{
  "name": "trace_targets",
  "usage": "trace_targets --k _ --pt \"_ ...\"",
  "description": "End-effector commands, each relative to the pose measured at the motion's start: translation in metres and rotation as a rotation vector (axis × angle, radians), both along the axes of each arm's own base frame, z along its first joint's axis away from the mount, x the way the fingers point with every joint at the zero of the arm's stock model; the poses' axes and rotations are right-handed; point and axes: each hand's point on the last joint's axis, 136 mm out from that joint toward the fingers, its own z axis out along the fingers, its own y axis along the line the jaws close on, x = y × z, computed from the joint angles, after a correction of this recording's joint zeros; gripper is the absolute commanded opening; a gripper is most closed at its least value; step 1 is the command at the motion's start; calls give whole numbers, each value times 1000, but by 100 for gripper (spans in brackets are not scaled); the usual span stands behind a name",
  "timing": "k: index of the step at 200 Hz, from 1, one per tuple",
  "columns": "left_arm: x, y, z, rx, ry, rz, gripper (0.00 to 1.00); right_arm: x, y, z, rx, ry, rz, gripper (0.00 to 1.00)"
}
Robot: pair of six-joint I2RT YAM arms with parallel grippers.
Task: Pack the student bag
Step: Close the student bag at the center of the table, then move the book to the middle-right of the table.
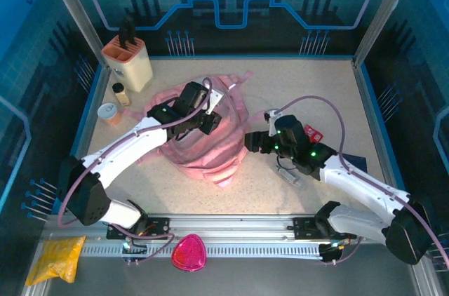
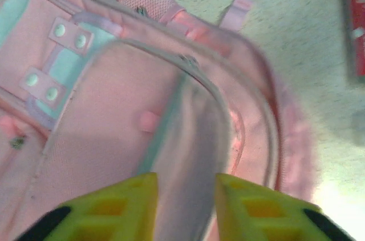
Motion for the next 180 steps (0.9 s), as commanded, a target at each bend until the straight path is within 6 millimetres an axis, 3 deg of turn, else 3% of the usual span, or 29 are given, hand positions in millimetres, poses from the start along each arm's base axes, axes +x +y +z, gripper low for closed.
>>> trace_targets --k 1,58,117,180 --pt "-16 -16 21 -154 10 -45 47 2 -27 -5 -79 10 -53 78" --pt "-38 -26 34 -356 52 -2 77 20 -79 5 -110 50 -250 100" --pt "-59 -72 26 -487 82 30 99 17 -168 -28 -141 211 -639 100" --pt "-57 -107 -1 -520 152 45 99 -13 -238 -75 -57 347 -990 100"
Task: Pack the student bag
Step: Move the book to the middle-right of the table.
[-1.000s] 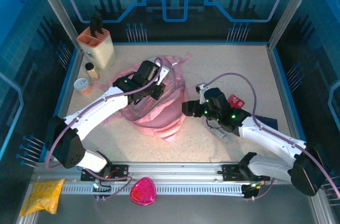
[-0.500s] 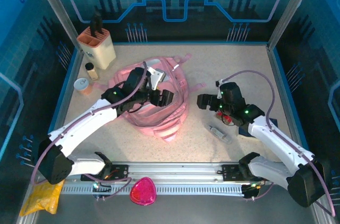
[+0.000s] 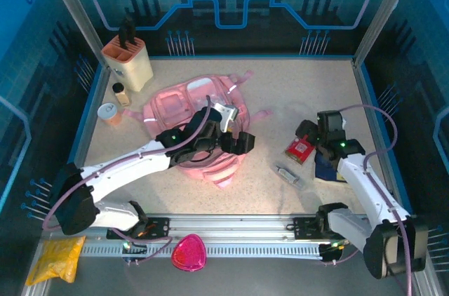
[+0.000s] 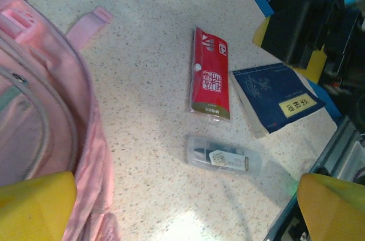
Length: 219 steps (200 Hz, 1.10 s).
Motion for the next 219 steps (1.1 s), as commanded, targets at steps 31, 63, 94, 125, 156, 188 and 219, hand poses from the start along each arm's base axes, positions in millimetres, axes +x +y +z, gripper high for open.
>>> trace_targets --k 31,63,94,125,156,188,219 --pt "6 -24 -16 -54 60 0 99 -21 -43 -38 111 52 -247 100" --pt "8 -31 -20 -42 72 -21 99 -14 -58 -60 198 82 -291 100" --pt "12 -35 -19 -30 70 -27 99 -2 -67 -68 269 66 -313 100" --pt "15 -38 -19 -22 72 -24 99 16 -57 -78 333 77 -251 100" --pt "17 -33 -24 -10 77 4 99 36 -36 -89 409 100 -144 100" --pt "18 -25 -29 -9 84 49 99 55 3 -91 397 132 7 100" --pt "18 -14 -32 11 82 95 99 73 50 -99 437 175 166 100"
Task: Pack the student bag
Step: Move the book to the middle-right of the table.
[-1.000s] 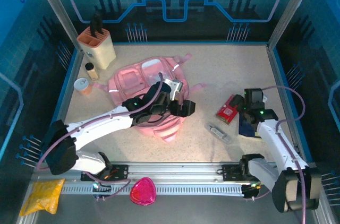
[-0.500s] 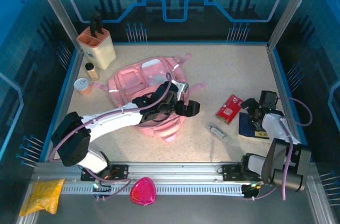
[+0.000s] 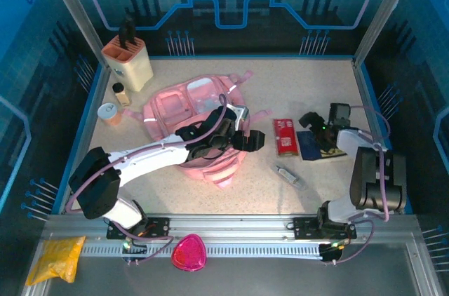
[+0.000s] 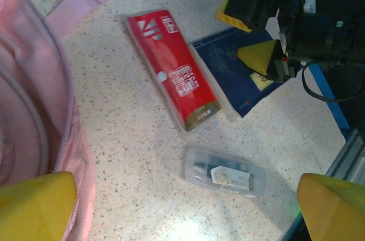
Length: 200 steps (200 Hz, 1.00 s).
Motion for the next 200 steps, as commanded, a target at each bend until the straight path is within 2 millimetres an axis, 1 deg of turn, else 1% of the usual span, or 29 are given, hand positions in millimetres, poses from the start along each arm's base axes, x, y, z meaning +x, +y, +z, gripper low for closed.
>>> trace_targets --k 1,16,27,32,35,40,53,70,81,98,102,106,127,139,148,164,184,200 --pt "-1 11 1 9 -3 54 99 -8 51 -24 101 90 167 100" --pt "-2 17 2 12 -10 76 99 1 75 -25 106 106 262 100" --pt "-2 21 4 9 -18 90 99 5 87 -24 104 115 315 100" --pt "-2 23 4 9 -21 96 99 3 90 -26 105 126 331 100" --pt "-2 24 5 10 -22 99 99 11 92 -17 103 100 339 100" --pt "-2 26 5 11 -23 105 99 14 93 -11 106 86 342 100" --pt "-3 27 8 11 -21 110 99 19 88 7 87 31 333 100" --pt "-3 22 13 -8 -14 100 99 20 80 30 66 -16 321 100" --pt "-1 14 16 -25 -12 83 99 16 74 40 69 -18 308 100" --pt "5 2 15 -25 4 69 99 6 61 50 67 -34 271 100" --pt "6 -1 15 -24 7 62 99 6 58 56 66 -50 258 100" --pt "8 -4 14 -24 14 58 99 -4 54 48 69 -32 244 100" --pt "16 -24 10 -34 41 27 99 -24 36 49 73 -40 176 100" --pt "20 -35 5 -36 59 11 99 -36 33 44 58 -18 170 97" --pt "22 -41 2 -39 61 9 99 -42 39 41 63 -4 192 95" --pt "28 -47 -5 -54 68 24 99 -47 57 35 101 20 248 89" --pt "33 -50 -13 -58 76 43 99 -42 77 30 94 50 299 84" --pt "35 -50 -15 -53 79 57 99 -35 99 27 95 53 335 82"
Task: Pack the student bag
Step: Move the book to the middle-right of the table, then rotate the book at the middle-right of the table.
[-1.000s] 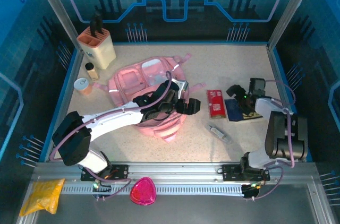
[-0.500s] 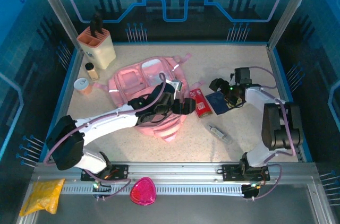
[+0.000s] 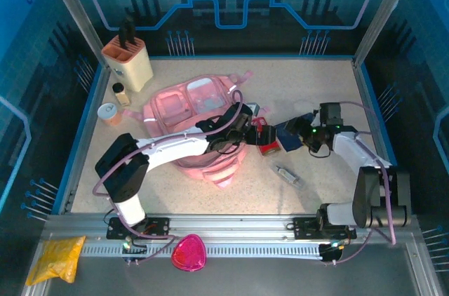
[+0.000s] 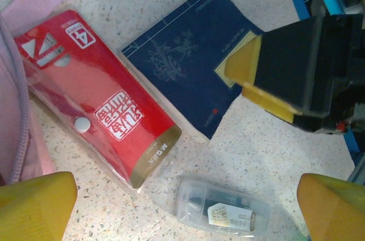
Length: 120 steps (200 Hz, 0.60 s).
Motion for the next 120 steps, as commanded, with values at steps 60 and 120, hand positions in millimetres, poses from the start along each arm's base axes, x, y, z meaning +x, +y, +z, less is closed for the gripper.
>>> trace_targets --k 60,120 --pt "5 -4 10 -16 -22 19 99 -4 48 -41 -30 145 67 79" --pt "5 0 0 22 15 45 99 -43 9 -40 6 193 26 80"
